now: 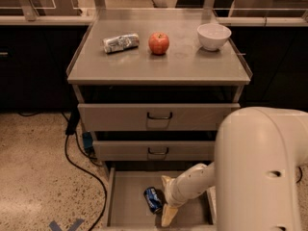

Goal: Pick pepsi can from bottom drawer and place on counter

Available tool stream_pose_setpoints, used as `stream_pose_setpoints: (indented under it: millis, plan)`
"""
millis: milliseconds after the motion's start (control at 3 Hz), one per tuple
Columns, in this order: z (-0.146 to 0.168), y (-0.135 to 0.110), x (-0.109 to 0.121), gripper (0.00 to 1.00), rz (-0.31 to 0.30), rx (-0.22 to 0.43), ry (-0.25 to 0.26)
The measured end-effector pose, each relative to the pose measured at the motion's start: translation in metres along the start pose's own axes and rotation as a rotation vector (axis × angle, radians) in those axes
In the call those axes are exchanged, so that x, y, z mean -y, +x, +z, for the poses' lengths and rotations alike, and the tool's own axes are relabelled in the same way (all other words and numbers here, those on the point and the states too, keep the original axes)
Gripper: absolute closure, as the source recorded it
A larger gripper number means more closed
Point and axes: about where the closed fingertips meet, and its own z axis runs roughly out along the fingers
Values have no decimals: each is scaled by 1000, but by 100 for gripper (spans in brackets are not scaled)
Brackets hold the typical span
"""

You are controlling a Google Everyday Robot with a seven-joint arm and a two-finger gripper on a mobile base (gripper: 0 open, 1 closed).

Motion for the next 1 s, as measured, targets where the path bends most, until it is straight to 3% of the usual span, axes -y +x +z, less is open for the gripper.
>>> stream_pose_setpoints:
  millis: [333, 1000]
  plan:
    - [54, -6, -4, 0, -31, -23, -56]
    - [59, -6, -8, 0, -23, 1, -59]
